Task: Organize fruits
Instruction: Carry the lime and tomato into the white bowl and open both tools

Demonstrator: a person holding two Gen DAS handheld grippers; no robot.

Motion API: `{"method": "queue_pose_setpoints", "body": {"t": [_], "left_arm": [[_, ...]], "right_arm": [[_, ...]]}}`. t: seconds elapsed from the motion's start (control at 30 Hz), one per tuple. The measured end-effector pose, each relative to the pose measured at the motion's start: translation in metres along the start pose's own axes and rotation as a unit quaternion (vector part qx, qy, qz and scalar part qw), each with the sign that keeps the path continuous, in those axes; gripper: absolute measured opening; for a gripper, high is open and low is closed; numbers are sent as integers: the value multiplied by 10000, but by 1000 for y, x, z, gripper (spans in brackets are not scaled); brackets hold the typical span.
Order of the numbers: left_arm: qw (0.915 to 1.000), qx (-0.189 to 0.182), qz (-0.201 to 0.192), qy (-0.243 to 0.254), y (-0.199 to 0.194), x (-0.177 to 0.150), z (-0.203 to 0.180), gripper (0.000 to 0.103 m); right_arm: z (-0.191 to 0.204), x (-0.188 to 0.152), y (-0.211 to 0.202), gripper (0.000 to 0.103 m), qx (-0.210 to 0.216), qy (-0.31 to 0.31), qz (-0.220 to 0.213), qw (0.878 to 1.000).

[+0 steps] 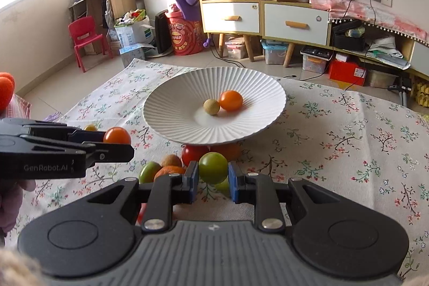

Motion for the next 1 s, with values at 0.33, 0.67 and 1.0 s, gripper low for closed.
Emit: {"method": "queue_pose_setpoints", "body": {"t": [0.33, 0.67, 1.0], "left_arm": [[9998, -89, 149, 108, 46, 27, -10, 32], [9993, -1, 342, 136, 74, 28, -12, 32], [9982, -64, 346, 482, 82, 29, -24, 32]], "right_arm": [[-41, 35, 37, 21, -17, 662, -105, 9978], [-41, 35, 64, 21, -97, 296, 286, 9991], [-48, 43, 75, 21, -55, 363, 284, 9989]]}}
Point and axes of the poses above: each gripper's, at about its wrist camera, not at the fingertips, and y roughly the way its jaws point, z to its left, x to its top, the point moved 10 cm from there along y, roughly the way its jaws point, and after that the axes turned 14 degrees about x, right-handed, at the moved point
